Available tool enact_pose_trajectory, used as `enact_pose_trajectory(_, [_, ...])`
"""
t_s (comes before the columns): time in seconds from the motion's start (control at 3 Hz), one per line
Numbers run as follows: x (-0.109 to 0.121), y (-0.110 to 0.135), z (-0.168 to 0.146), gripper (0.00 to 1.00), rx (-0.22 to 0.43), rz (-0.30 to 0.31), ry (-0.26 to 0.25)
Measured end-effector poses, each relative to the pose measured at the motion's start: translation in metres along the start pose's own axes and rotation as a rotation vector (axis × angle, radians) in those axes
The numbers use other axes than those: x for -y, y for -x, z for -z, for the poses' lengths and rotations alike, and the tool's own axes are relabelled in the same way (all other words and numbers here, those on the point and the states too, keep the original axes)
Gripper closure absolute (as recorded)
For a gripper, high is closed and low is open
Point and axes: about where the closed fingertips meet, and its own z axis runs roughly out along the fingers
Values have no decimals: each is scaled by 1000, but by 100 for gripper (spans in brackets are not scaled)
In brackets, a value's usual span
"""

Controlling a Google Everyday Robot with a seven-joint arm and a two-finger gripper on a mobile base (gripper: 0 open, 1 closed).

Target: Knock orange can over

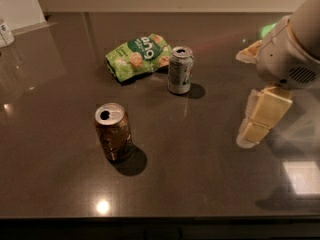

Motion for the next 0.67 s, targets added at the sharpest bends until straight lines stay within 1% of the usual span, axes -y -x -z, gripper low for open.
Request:
enact_pose_trajectory(0.33, [-11,37,-27,0,103,18,37])
enact_pose_trajectory(0.67, [-21,75,-50,0,198,35,85])
